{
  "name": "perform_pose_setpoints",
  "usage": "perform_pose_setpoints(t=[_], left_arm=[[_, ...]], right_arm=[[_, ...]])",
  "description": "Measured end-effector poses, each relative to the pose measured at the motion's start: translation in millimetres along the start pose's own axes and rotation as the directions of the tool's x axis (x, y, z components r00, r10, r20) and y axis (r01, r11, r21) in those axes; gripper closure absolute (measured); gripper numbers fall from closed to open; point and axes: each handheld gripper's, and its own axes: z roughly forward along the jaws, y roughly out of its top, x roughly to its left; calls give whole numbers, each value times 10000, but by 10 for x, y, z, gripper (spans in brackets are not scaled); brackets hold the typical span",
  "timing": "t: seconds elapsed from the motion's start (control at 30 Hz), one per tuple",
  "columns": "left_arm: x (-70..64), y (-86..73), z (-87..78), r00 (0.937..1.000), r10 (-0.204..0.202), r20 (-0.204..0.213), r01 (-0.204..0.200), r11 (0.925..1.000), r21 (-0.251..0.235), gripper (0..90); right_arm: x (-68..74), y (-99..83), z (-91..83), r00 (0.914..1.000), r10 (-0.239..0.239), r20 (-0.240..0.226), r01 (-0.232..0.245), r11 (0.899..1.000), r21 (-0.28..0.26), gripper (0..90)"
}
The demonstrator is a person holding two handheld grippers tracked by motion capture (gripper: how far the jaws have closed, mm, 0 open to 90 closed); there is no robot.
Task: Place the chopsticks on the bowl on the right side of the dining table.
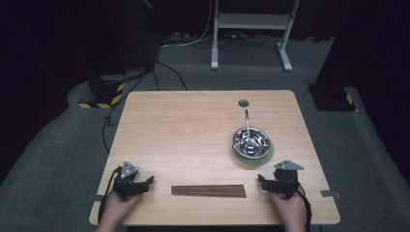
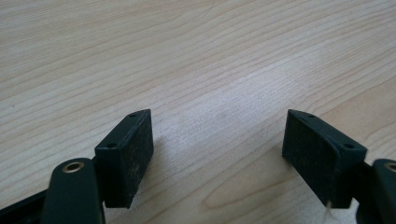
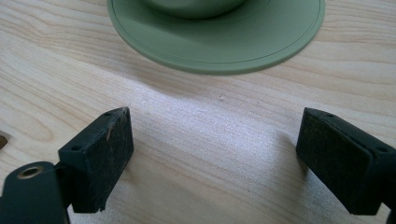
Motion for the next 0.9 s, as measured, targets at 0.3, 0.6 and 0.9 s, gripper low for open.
perform_pose_setpoints(t=[0.3, 0.6, 0.9], left_arm=[[-15, -1, 13, 9994, -277, -187, 270, 9991, -319, 264], [8, -6, -23, 10000, -74, 26, 74, 10000, -8, 260], [-1, -3, -12, 10000, -15, 62, 15, 10000, 20, 257]], right_arm=[[-9, -19, -33, 9999, 115, -38, -114, 9999, 90, 114], [74, -77, -151, 9997, -247, -19, 245, 9970, -730, 268], [384, -28, -133, 9955, -683, -654, 636, 9954, -713, 311]])
